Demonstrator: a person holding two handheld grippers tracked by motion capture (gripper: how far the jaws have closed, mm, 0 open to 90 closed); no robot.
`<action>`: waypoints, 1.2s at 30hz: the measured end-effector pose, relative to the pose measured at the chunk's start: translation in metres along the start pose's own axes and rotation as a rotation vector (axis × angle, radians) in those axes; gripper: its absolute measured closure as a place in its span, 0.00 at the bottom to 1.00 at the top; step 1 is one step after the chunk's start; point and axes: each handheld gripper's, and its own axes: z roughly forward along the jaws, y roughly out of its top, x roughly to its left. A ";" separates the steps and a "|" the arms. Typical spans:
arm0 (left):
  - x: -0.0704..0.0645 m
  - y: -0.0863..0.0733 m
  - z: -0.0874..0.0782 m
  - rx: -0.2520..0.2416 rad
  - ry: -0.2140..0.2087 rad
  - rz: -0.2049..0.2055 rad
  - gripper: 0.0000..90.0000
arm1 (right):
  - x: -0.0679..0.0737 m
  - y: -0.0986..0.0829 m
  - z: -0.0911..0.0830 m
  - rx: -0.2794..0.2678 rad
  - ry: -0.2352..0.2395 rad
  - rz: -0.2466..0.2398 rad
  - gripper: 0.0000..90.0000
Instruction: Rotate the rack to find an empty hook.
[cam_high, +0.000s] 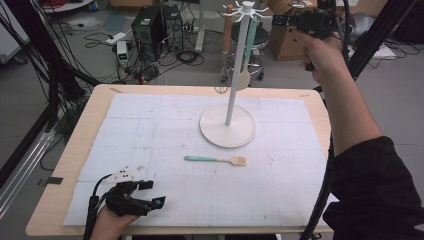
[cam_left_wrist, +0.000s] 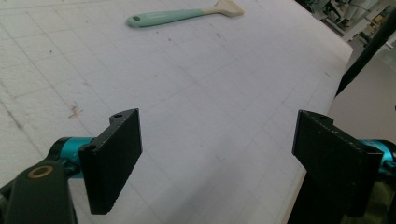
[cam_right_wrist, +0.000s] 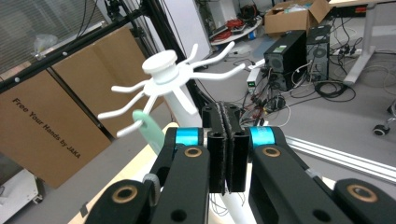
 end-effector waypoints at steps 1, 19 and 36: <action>0.000 0.000 0.000 0.001 0.000 -0.005 0.18 | 0.000 0.001 0.001 0.002 0.001 -0.003 0.99; 0.001 -0.001 -0.001 0.005 0.008 0.000 0.18 | 0.041 -0.004 0.019 0.054 0.046 -0.073 0.99; 0.003 -0.003 0.000 0.010 0.020 -0.006 0.18 | 0.051 -0.020 0.026 0.082 0.070 -0.084 0.99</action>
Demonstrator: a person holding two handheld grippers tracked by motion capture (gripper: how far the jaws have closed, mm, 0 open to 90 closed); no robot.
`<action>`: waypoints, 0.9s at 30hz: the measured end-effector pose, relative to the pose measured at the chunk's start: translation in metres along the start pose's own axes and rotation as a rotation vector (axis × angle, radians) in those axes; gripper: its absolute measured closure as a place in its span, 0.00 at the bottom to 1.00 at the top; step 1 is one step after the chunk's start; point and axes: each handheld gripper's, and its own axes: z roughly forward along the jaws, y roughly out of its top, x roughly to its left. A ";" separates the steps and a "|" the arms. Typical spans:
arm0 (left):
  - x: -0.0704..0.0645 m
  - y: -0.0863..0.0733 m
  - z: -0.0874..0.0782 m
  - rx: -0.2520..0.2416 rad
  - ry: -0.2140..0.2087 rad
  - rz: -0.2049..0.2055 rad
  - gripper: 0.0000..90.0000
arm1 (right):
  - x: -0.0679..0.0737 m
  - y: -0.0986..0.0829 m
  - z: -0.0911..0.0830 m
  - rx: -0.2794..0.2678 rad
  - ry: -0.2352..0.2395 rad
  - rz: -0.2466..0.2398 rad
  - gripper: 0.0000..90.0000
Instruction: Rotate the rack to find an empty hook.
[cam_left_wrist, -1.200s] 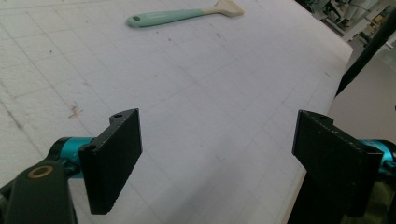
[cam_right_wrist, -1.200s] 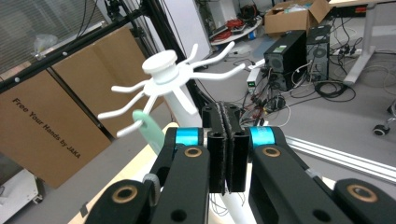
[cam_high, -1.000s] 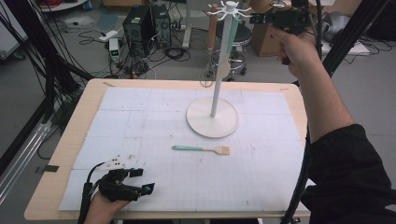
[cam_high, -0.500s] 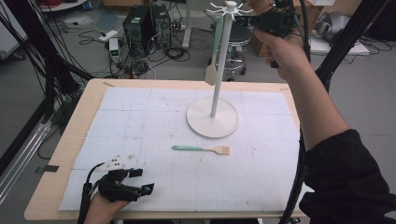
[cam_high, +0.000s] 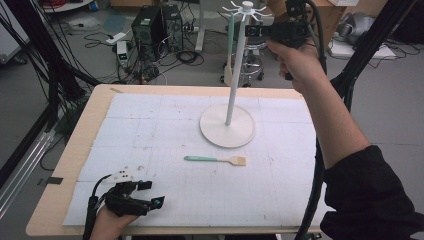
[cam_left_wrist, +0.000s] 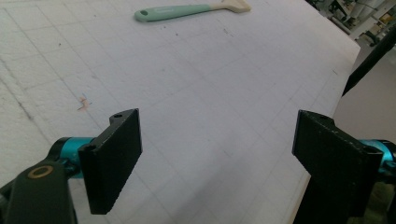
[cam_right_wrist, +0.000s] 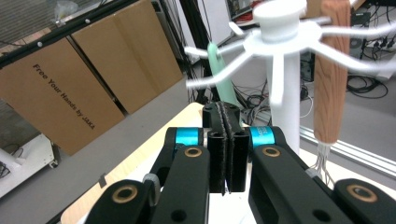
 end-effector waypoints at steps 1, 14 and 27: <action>0.000 0.000 0.000 0.001 0.000 -0.003 0.18 | -0.001 -0.002 -0.002 0.005 0.001 0.002 0.99; 0.000 0.000 0.000 -0.001 0.000 -0.005 0.18 | -0.029 0.004 -0.030 -0.051 -0.085 0.053 0.99; 0.003 -0.001 -0.003 -0.007 0.001 -0.012 0.18 | -0.013 0.013 -0.017 -0.050 -0.070 0.034 0.99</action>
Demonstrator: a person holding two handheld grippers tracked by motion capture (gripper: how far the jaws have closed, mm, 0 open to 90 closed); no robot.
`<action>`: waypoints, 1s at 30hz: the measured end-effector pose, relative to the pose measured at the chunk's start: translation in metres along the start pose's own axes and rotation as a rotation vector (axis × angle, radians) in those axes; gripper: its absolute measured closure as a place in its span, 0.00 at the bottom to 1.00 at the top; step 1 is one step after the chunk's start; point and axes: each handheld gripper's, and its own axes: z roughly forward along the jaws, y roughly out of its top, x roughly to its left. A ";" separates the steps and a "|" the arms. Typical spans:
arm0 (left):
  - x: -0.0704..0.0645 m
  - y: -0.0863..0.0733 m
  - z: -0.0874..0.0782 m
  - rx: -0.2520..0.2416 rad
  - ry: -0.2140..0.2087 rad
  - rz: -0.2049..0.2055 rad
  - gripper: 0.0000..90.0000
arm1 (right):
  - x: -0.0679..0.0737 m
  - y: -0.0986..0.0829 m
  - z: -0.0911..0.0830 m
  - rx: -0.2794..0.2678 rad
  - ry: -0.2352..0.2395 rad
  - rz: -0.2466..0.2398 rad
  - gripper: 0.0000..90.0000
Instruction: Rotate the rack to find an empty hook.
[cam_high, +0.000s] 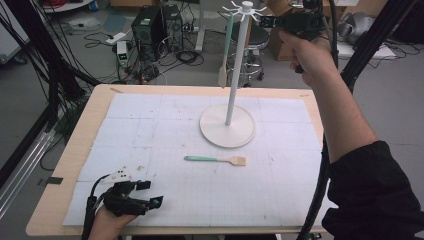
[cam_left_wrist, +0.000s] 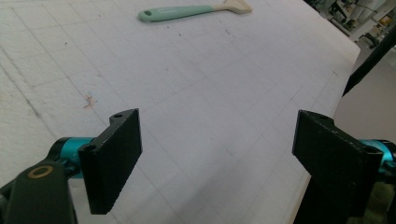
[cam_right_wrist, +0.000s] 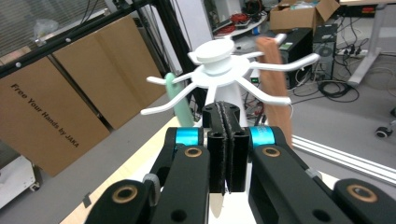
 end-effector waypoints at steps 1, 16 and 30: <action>0.000 0.000 0.000 0.002 0.000 0.002 0.18 | 0.001 0.000 0.001 0.002 0.003 0.000 0.99; 0.000 -0.001 0.002 0.010 -0.004 0.007 0.18 | 0.023 0.001 0.017 0.024 0.052 -0.048 0.99; 0.000 -0.001 0.003 0.015 0.001 0.005 0.18 | 0.020 -0.020 0.014 0.036 0.080 -0.045 0.99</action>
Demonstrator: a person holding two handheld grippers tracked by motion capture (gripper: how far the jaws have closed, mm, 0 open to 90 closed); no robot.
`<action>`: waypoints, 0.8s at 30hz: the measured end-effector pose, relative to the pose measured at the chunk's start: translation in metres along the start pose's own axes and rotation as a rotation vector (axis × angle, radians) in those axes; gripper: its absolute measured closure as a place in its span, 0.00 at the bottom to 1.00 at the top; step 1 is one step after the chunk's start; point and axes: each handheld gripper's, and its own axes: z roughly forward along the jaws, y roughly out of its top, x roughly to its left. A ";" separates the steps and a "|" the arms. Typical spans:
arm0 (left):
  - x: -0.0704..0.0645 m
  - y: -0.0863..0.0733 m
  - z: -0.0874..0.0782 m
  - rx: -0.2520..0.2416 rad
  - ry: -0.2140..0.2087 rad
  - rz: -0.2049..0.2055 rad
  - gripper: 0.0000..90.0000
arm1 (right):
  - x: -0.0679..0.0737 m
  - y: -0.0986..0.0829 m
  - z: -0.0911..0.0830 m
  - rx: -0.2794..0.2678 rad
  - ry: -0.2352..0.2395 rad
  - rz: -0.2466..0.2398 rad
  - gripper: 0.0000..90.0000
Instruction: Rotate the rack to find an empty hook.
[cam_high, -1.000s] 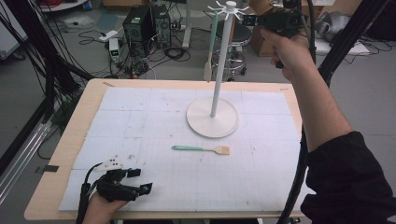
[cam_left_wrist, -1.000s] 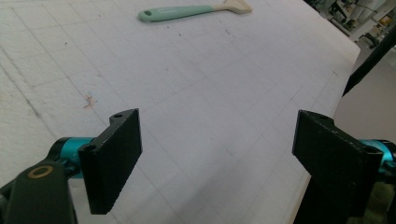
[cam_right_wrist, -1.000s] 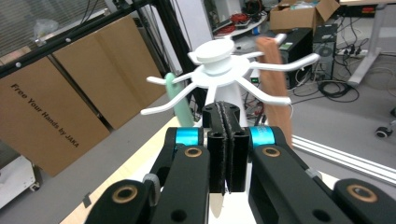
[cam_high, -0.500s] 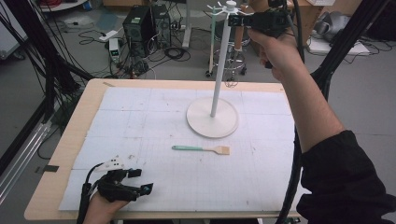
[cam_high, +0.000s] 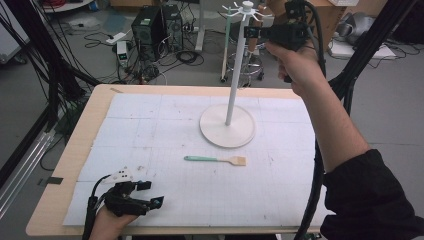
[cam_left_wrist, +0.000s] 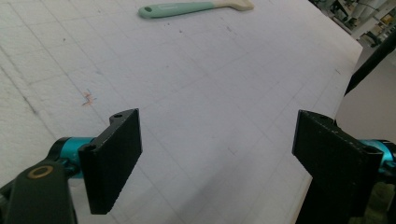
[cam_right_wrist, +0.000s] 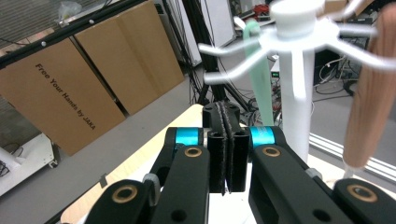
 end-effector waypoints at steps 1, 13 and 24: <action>-0.001 0.000 0.001 -0.003 0.001 -0.002 0.18 | -0.002 -0.004 -0.001 0.001 0.000 0.003 0.99; -0.004 0.000 0.003 0.010 0.000 0.008 0.18 | -0.010 -0.024 -0.014 -0.009 0.001 -0.012 0.45; -0.004 0.000 0.003 0.010 0.003 0.012 0.18 | -0.011 -0.045 -0.017 -0.017 0.006 -0.013 0.21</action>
